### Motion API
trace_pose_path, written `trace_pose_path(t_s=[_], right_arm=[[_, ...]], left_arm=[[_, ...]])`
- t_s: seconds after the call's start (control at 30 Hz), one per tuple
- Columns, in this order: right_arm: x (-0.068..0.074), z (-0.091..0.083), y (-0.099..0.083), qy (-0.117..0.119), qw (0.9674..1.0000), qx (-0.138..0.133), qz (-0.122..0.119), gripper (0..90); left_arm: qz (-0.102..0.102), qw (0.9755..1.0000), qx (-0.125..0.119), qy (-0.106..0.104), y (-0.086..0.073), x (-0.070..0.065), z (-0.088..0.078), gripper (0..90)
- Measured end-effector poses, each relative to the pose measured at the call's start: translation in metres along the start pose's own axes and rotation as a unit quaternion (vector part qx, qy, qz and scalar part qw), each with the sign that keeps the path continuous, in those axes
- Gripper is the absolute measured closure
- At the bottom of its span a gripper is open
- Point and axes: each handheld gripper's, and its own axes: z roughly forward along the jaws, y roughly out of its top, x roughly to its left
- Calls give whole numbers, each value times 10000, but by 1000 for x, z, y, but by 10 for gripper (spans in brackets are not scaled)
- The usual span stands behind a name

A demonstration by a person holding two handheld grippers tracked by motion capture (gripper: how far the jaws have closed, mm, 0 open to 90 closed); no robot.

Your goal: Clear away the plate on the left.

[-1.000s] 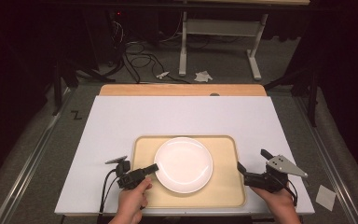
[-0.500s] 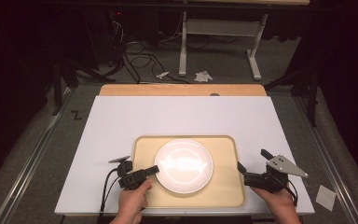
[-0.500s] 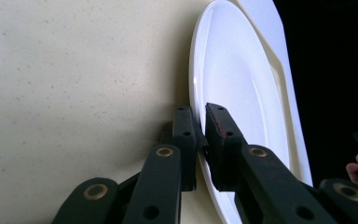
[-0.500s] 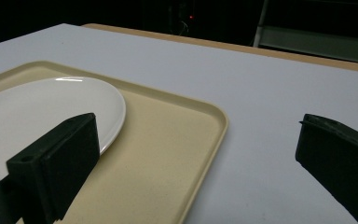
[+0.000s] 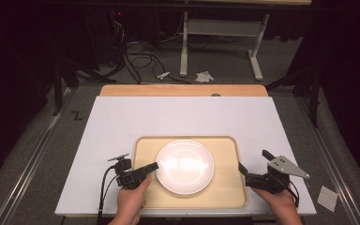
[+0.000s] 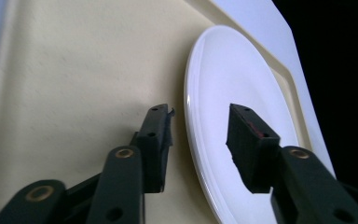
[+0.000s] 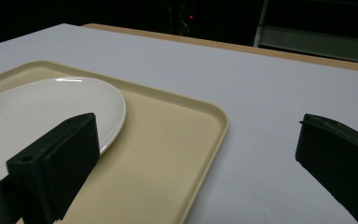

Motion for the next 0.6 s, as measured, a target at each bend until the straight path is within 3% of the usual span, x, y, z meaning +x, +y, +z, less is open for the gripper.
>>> trace_pose_path(t_s=[0.1,0.13,0.17,0.3,0.33,0.4,0.5,0.57,0.6], right_arm=[[0,0,0,-6,10000,7,11,6],[0,0,0,-7,10000,7,11,6],[0,0,0,-11,10000,8,14,6],[-1,0,-1,-7,10000,4,22,6],[0,0,-1,-17,10000,14,28,6],[0,0,-1,-20,10000,16,30,6],[0,1,-1,-26,10000,35,45,6],[-1,1,-2,-29,10000,52,57,6],[-1,1,-2,-29,10000,48,45,6]], left_arm=[[304,9993,-169,-105,6,-2,-5,529],[304,9993,-169,-105,6,-2,-5,515],[458,9983,-340,-113,12,-4,-7,503],[692,9963,-467,-180,20,-5,-11,457],[876,9947,-504,-188,23,-6,-14,440],[1297,9897,-590,-163,30,-7,-17,400],[1727,9821,-735,-175,43,-7,-23,316],[2043,9748,-866,-233,51,-6,-28,261],[2270,9692,-935,-207,56,-5,-31,232]])
